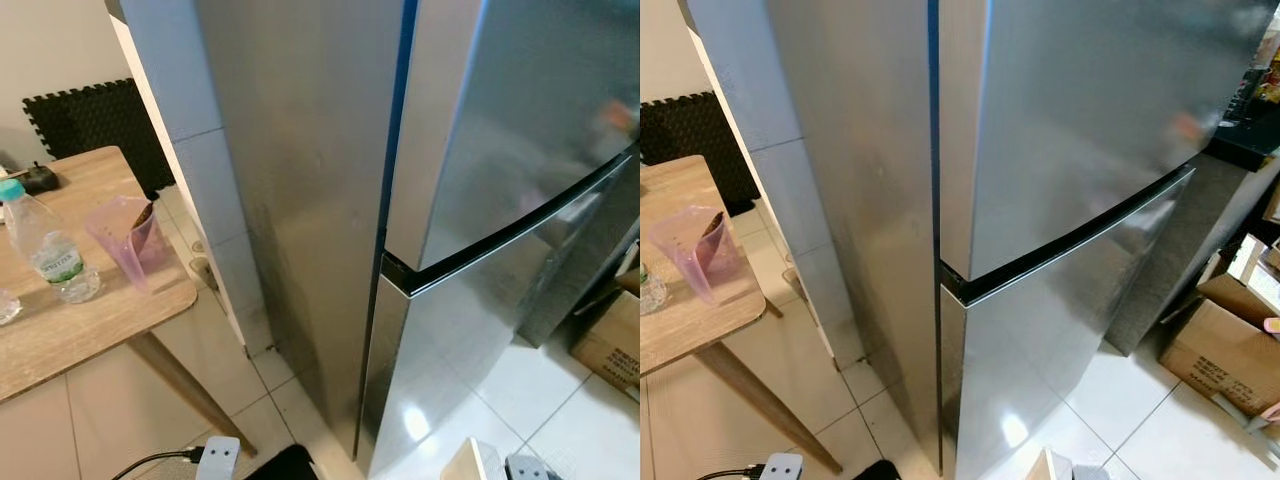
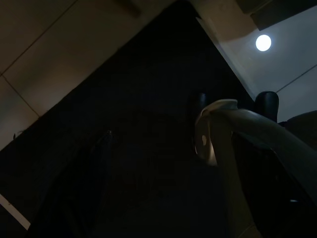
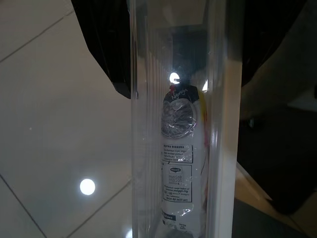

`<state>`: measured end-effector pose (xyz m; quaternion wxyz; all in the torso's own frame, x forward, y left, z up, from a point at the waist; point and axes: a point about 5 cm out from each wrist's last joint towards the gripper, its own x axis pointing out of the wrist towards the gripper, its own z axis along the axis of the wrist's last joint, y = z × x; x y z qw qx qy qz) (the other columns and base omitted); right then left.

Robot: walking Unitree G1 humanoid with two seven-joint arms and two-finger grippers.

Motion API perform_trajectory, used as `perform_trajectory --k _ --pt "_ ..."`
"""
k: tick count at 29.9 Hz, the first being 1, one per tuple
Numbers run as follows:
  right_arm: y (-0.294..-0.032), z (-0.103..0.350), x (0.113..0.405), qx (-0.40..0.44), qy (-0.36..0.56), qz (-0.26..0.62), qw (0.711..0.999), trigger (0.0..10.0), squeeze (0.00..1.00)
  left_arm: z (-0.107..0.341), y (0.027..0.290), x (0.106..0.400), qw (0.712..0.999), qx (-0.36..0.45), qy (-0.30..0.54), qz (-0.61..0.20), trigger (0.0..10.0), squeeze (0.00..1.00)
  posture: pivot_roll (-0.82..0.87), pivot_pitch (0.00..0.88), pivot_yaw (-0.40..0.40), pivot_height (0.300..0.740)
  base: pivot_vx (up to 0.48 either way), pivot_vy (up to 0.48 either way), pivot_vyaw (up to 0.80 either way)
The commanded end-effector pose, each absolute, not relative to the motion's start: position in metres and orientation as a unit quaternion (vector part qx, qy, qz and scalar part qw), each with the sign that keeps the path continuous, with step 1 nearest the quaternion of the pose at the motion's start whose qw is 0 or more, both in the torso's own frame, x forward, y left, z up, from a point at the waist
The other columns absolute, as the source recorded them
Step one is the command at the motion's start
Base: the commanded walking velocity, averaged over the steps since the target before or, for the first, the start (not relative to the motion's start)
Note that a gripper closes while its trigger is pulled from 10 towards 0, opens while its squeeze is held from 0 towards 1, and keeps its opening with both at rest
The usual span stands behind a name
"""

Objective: Restocking fridge

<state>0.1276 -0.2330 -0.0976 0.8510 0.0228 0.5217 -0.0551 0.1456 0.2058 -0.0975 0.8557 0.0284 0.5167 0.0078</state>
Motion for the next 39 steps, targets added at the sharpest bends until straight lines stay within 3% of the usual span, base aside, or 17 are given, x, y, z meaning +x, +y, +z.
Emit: perform_trajectory --k 1,12,39 --pt "-0.2348 -0.0975 0.1267 0.023 0.522 -0.059 0.851 10.0 0.0 -0.0976 0.2108 0.1429 0.853 0.029 0.521 0.01 10.0 0.0 -0.04 0.0 -0.002 0.74 0.0 0.0 0.0" --pt "-0.2352 -0.0971 0.1275 0.023 0.521 -0.06 0.851 10.0 0.0 -0.0978 0.2087 0.1433 0.853 0.026 0.522 0.005 10.0 0.0 -0.04 0.0 -0.002 0.74 0.0 -0.346 0.0" --pt "-0.2333 -0.0978 0.1269 0.024 0.523 -0.06 0.85 10.0 0.0 -0.1003 0.2077 0.1382 0.845 0.022 0.534 0.019 10.0 0.0 -0.04 0.0 -0.006 0.74 -0.009 0.0 0.0"
